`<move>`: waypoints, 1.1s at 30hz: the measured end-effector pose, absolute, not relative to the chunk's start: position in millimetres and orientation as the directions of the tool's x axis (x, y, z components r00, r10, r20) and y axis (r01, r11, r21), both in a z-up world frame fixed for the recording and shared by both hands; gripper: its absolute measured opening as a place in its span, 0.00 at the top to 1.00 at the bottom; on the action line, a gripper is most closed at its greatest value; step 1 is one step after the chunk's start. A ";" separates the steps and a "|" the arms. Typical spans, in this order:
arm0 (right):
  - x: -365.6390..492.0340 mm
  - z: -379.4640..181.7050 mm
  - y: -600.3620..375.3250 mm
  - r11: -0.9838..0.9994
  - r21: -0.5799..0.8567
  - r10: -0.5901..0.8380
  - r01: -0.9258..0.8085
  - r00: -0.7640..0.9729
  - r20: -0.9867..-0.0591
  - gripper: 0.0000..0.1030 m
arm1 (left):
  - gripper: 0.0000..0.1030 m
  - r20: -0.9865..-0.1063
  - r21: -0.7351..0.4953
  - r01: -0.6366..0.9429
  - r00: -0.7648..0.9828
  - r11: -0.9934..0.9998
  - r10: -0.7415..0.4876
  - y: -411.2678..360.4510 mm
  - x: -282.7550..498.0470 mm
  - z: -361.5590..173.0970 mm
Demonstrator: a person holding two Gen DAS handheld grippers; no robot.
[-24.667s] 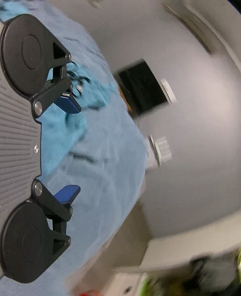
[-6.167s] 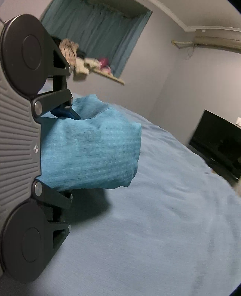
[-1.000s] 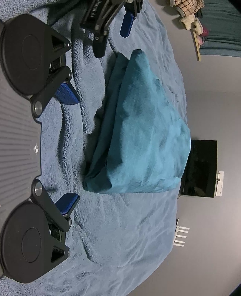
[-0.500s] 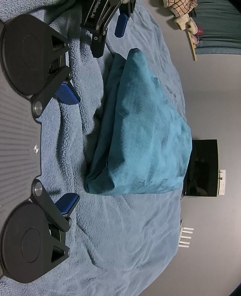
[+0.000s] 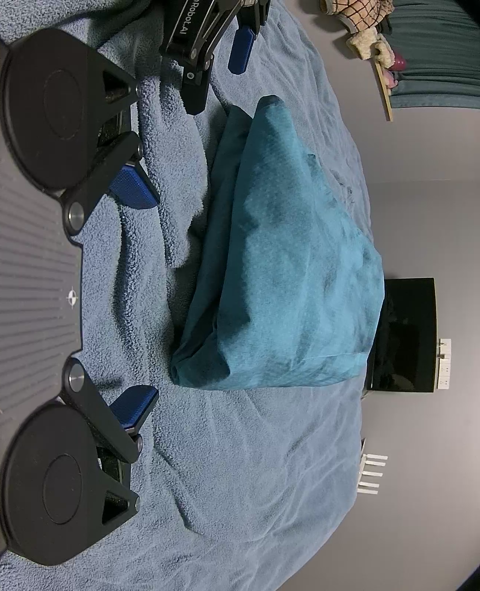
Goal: Fold large clothes
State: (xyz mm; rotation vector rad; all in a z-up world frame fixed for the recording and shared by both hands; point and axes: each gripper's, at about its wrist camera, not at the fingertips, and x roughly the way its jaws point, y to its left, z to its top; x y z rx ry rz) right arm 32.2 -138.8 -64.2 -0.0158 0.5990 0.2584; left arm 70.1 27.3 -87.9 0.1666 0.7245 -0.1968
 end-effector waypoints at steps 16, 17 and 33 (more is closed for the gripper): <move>32.1 -64.5 -139.0 0.968 0.061 0.236 -0.245 0.793 -0.562 0.00 | 0.01 -0.673 0.079 0.235 0.729 0.969 -0.122 27.4 70.9 -90.7; 32.1 -64.4 -139.0 0.968 0.061 0.236 -0.245 0.793 -0.562 0.00 | 0.02 -0.674 0.079 0.236 0.729 0.969 -0.122 27.7 71.1 -90.6; 32.4 -65.4 -138.8 0.968 0.062 0.237 -0.245 0.792 -0.563 0.00 | 0.02 -0.684 0.077 0.240 0.719 0.968 -0.124 28.8 69.5 -91.9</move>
